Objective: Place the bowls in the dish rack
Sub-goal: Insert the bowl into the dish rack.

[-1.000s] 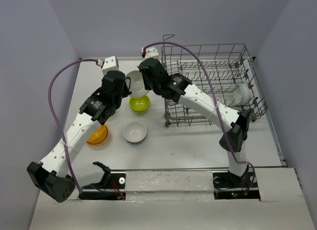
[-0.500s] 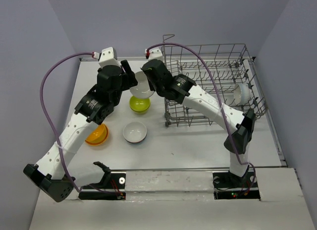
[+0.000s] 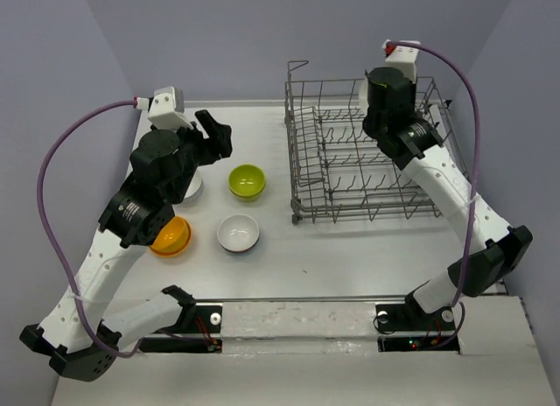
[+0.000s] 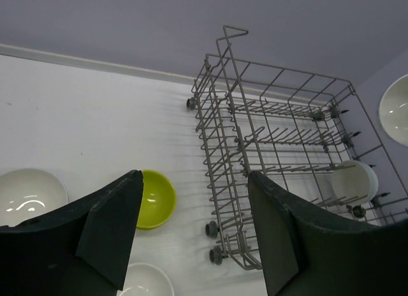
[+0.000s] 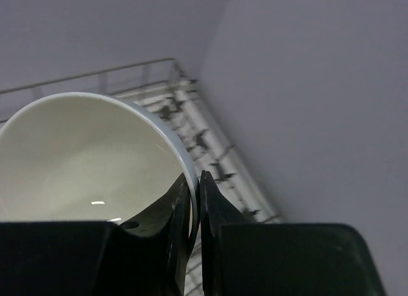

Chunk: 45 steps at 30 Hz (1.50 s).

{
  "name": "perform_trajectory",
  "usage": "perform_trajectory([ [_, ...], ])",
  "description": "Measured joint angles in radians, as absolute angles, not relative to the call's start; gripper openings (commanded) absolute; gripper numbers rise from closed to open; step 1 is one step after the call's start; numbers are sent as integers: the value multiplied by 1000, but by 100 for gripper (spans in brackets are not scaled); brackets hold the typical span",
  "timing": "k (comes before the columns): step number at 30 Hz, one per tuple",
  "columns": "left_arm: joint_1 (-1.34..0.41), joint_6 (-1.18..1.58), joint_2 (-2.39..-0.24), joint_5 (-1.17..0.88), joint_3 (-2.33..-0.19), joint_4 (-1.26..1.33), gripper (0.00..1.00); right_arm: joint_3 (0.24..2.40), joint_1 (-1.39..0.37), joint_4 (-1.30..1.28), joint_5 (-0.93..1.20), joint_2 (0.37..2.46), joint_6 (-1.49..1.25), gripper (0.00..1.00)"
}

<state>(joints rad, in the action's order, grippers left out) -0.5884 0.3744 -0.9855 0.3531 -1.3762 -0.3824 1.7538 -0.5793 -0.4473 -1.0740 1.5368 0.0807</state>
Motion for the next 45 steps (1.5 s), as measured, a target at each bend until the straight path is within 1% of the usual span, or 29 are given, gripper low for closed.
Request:
perform_trajectory([
  [3,-588,363,-959,311,-1325,-375,79,1620,-446,-269,-1166,1504,250,1],
  [8,-588,355,-947,226,-1199,-328,82,1489,-358,-4,-1213,1531,529,1],
  [11,-588,353,-958,197,-1149,-318,84,1371,-348,228,-1221,1552,731,1],
  [14,-588,348,-965,173,-1116,-306,84,1286,-348,408,-1226,1583,920,1],
  [17,-588,346,-966,153,-1095,-284,85,1245,-348,524,-1229,1600,1047,1],
  [19,-588,346,-961,139,-1071,-255,87,1223,-348,589,-1234,1600,1108,1],
  [24,-604,352,-953,132,-1053,-236,88,1179,-348,762,-1260,1612,1277,1],
  [30,-654,356,-949,132,-1052,-199,90,1135,-369,1045,-1311,1698,1554,1],
  [33,-659,356,-929,136,-1024,-180,91,1114,-395,1143,-1334,1752,1682,1],
  [37,-660,356,-906,152,-986,-173,93,1101,-429,1191,-1357,1803,1775,1],
  [45,-660,351,-899,192,-943,-172,95,1102,-440,1241,-1372,1809,1803,1],
])
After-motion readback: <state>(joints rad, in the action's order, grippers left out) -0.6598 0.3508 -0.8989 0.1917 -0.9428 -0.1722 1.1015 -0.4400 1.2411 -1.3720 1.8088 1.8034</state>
